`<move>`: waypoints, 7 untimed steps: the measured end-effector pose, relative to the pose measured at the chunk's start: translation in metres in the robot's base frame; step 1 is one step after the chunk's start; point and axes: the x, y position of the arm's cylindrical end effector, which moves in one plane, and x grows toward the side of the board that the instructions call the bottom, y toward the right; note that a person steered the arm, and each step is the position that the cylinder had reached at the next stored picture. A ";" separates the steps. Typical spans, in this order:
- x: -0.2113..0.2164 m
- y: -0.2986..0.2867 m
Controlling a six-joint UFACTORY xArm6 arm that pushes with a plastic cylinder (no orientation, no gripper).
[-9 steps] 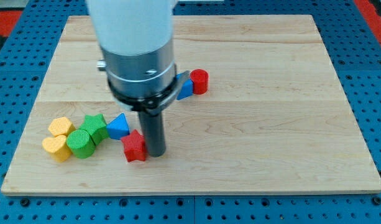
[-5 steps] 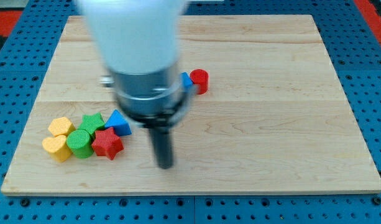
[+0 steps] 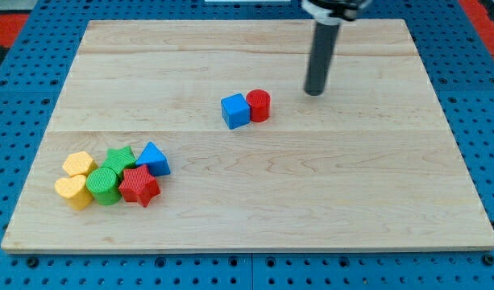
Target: Slide the red circle along with the blue cube towards the group of blocks
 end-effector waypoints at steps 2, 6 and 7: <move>0.011 -0.026; 0.012 -0.080; 0.020 -0.097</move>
